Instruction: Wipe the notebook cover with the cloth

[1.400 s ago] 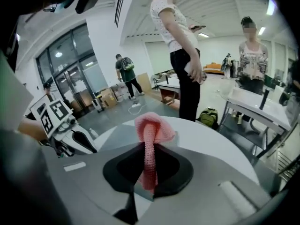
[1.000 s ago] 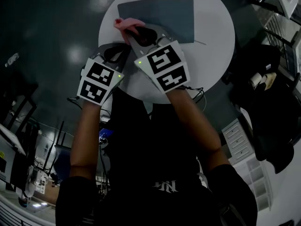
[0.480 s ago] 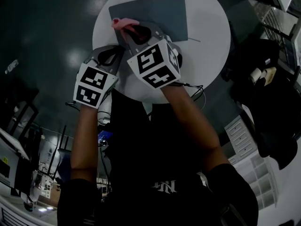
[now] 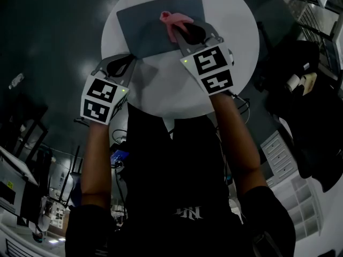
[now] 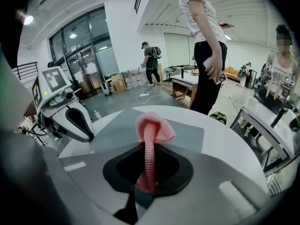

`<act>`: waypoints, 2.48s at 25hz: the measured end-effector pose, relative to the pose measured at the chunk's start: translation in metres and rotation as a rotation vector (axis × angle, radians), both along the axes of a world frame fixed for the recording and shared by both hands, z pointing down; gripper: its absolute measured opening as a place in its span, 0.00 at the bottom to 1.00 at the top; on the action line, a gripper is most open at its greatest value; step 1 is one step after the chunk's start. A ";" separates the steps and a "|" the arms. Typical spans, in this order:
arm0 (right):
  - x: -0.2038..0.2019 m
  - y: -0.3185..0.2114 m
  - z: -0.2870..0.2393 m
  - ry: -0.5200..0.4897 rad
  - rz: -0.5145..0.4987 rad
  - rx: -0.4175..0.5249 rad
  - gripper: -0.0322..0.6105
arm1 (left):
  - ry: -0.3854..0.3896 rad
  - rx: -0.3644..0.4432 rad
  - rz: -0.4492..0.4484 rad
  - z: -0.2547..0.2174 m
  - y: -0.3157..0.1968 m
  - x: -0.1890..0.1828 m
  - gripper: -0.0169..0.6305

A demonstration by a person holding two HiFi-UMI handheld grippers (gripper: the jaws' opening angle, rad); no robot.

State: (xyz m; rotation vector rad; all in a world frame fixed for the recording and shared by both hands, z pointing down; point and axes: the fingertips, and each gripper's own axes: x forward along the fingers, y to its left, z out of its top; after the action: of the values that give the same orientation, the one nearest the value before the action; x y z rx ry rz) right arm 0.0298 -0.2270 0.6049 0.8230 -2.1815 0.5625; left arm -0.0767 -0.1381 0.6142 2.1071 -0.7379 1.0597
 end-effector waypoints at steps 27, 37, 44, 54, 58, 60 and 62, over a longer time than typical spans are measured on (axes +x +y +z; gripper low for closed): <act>-0.003 -0.014 -0.040 -0.107 0.096 0.025 0.10 | 0.046 -0.002 0.020 -0.001 0.001 -0.004 0.03; -0.130 0.009 -0.013 -0.094 -0.098 -0.003 0.10 | 0.052 -0.004 0.017 -0.001 0.000 -0.005 0.03; -0.123 0.006 -0.001 -0.008 -0.152 0.044 0.10 | 0.047 0.001 0.012 0.000 0.000 -0.004 0.03; -0.046 -0.013 0.001 0.026 -0.069 0.057 0.10 | 0.023 0.000 0.013 0.001 -0.001 -0.001 0.03; -0.017 -0.020 0.002 0.043 -0.028 0.052 0.10 | 0.015 0.000 0.015 0.003 -0.001 -0.002 0.03; -0.005 -0.023 0.001 0.052 -0.013 0.054 0.10 | 0.012 -0.001 0.015 0.002 -0.001 -0.001 0.03; 0.006 -0.025 0.001 0.059 0.003 0.054 0.10 | 0.009 -0.003 0.015 0.001 -0.001 -0.001 0.03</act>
State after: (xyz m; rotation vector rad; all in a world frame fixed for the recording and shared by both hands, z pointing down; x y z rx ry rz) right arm 0.0354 -0.2522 0.6063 0.8611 -2.1498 0.4770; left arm -0.0781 -0.1389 0.6153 2.1161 -0.7168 1.0576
